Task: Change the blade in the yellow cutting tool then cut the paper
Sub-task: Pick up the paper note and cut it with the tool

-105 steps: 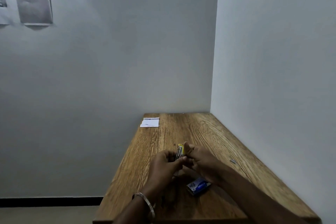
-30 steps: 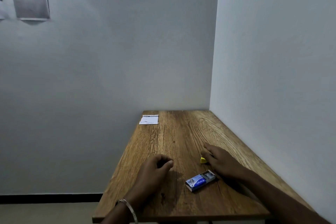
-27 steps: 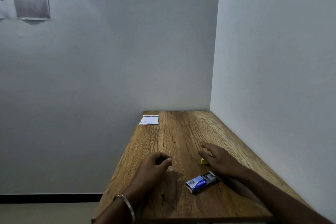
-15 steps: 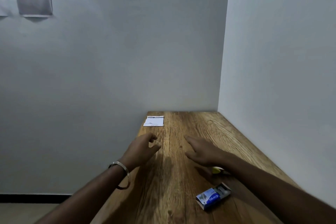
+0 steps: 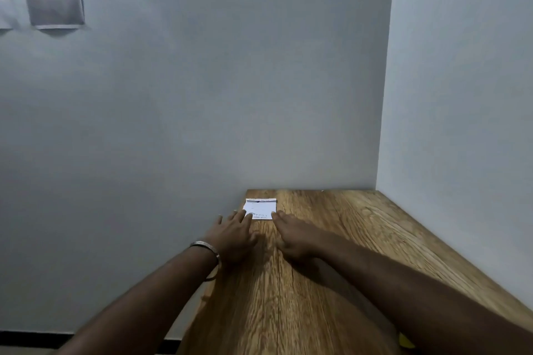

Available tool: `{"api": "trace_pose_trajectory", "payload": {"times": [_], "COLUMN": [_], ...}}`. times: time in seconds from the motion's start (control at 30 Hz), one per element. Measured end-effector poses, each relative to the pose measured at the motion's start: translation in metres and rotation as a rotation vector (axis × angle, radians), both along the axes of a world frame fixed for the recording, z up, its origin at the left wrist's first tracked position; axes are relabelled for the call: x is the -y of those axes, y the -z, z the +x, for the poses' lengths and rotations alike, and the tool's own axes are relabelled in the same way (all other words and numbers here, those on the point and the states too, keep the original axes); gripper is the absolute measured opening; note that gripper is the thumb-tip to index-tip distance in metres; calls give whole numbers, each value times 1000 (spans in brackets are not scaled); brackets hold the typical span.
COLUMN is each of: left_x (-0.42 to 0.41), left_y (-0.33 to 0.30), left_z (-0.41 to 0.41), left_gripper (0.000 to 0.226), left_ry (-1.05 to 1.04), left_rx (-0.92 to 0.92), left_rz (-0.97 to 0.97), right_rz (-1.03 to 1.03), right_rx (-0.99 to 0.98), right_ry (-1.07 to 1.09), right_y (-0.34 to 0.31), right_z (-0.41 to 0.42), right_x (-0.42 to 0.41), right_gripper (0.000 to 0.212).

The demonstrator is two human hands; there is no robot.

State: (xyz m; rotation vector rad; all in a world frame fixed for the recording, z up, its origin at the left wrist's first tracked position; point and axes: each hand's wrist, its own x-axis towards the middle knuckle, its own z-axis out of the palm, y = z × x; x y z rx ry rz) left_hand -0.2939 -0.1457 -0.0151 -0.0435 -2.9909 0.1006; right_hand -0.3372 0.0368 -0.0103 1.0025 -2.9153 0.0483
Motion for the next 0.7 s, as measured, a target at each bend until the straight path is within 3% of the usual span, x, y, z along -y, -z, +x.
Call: {"api": "trace_pose_trajectory", "payload": {"times": [0.33, 0.47, 0.7], "left_x": [21, 27, 13], "left_y": [20, 28, 16], "left_z": [-70, -71, -46], "left_gripper": [74, 64, 51], "left_ry": [-20, 35, 41], "left_rx": [151, 141, 88], "left_rz": [87, 111, 156], "right_rz": [9, 82, -10], "right_rx": [71, 24, 88], "right_ry": [46, 54, 39], "right_y": [16, 20, 15], "right_z": [-59, -63, -49], "right_x": [36, 41, 33], "right_gripper": [67, 60, 46]}}
